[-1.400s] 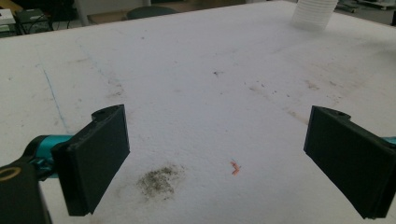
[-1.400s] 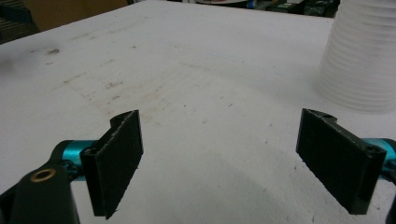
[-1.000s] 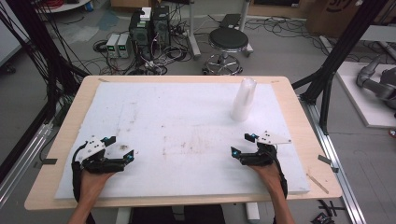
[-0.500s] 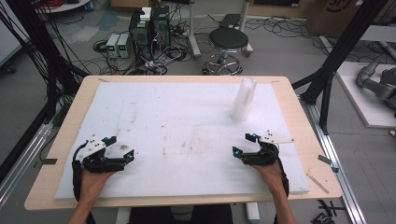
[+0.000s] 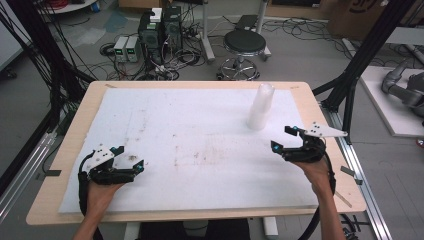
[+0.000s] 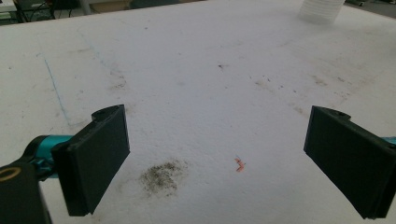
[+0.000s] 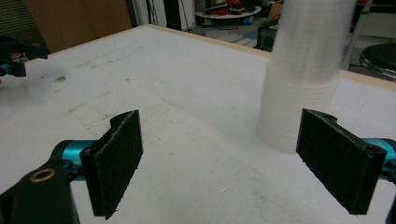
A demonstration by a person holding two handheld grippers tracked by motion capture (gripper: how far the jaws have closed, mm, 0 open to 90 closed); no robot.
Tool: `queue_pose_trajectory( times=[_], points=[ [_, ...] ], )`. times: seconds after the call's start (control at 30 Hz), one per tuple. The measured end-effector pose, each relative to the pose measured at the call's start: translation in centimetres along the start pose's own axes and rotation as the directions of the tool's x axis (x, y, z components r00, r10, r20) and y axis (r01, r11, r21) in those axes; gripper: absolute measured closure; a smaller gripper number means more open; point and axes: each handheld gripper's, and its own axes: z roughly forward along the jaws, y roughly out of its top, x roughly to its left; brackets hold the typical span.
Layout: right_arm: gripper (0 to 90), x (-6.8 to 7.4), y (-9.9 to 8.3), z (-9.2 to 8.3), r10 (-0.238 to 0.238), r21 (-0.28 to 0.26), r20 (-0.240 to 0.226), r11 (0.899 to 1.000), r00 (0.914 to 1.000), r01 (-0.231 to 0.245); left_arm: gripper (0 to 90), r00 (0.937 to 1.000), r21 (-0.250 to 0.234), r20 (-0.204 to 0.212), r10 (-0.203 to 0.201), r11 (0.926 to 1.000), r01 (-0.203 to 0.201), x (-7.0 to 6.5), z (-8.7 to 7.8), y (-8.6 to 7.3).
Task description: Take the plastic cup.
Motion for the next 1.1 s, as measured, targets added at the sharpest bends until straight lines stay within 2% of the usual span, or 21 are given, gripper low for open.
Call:
queue_pose_trajectory(
  times=[0.03,0.1,0.33,0.57,0.87,1.1],
  points=[
    [14.4,0.0,0.0,0.0,0.0,0.0,0.0,1.0,1.0,0.0,6.7,1.0,0.0,0.0,0.001,1.0,-0.001,0.0,0.0,0.0],
    [14.5,-1.0,1.4,-0.7,-0.009,0.004,0.005,1.0,1.0,0.008,6.7,1.0,0.002,-0.002,0.006,1.0,-0.006,0.0,0.0,0.0],
    [14.5,-2.1,3.5,-0.9,-0.028,0.018,-0.006,0.999,0.9996,0.028,6.7,0.9999,-0.004,-0.003,0.015,0.9999,-0.015,-0.1,0.0,0.0],
    [14.4,-3.3,6.0,0.1,-0.06,0.046,-0.019,0.997,0.998,0.061,6.7,0.9999,-0.002,-0.006,0.01,1.0,-0.01,-0.1,0.0,0.0],
    [13.9,-5.2,9.1,1.4,-0.078,0.067,-0.015,0.995,0.9968,0.079,6.7,0.9998,-0.004,-0.006,0.017,0.9998,-0.017,-0.2,0.0,0.0],
    [13.8,-6.4,10.7,2.6,-0.084,0.095,-0.025,0.992,0.9962,0.086,6.7,0.9998,-0.002,-0.006,0.018,0.9998,-0.018,-0.2,0.0,0.0]
  ],
)
